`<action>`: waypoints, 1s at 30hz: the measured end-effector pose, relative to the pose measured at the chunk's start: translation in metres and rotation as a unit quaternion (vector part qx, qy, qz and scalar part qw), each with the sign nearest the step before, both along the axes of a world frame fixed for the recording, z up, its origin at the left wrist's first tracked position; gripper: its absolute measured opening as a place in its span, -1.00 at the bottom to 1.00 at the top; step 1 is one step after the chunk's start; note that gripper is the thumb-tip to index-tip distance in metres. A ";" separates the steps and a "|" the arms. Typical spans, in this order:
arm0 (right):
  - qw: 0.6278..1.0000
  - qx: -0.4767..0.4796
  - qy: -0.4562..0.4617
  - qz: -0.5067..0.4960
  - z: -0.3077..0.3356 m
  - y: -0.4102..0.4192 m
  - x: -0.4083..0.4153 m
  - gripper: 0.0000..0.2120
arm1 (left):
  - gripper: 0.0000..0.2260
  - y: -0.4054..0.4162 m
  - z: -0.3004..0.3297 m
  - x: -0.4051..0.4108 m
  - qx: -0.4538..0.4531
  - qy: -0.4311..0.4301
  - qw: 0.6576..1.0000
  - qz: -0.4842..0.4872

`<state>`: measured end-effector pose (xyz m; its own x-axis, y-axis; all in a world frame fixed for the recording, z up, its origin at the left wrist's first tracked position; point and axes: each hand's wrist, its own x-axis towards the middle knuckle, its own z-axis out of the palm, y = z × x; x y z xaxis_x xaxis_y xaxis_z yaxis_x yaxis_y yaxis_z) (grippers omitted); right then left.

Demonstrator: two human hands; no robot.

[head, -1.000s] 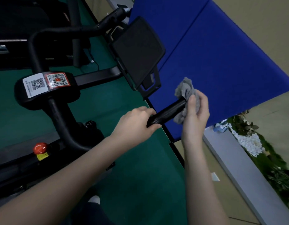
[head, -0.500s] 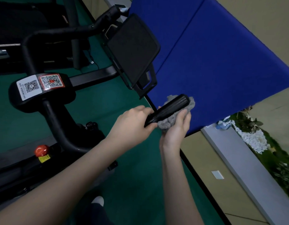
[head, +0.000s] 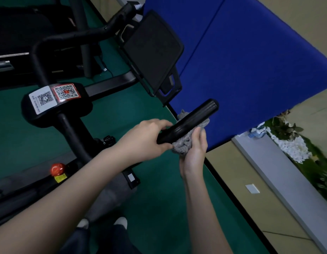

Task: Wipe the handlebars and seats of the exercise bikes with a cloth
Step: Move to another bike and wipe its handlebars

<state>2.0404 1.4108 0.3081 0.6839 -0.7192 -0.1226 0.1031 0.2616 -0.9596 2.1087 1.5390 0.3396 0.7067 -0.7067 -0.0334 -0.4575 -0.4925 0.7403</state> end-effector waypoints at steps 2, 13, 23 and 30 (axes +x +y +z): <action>1.000 -0.009 0.002 0.006 -0.002 0.004 -0.002 -0.58 | -0.54 0.007 -0.001 -0.002 -0.008 0.001 1.000 -0.004; 0.970 -0.204 0.127 -0.031 0.009 0.035 -0.051 -0.86 | -0.62 0.026 0.006 -0.005 -0.027 -0.077 0.996 -0.030; 0.912 -0.288 0.215 -0.197 0.009 0.064 -0.119 -0.82 | -0.67 0.022 0.015 -0.029 -0.083 -0.187 0.966 -0.159; 0.883 -0.273 0.258 -0.282 0.004 0.052 -0.172 -0.85 | -0.63 0.006 -0.001 -0.059 -0.023 -0.193 0.950 -0.243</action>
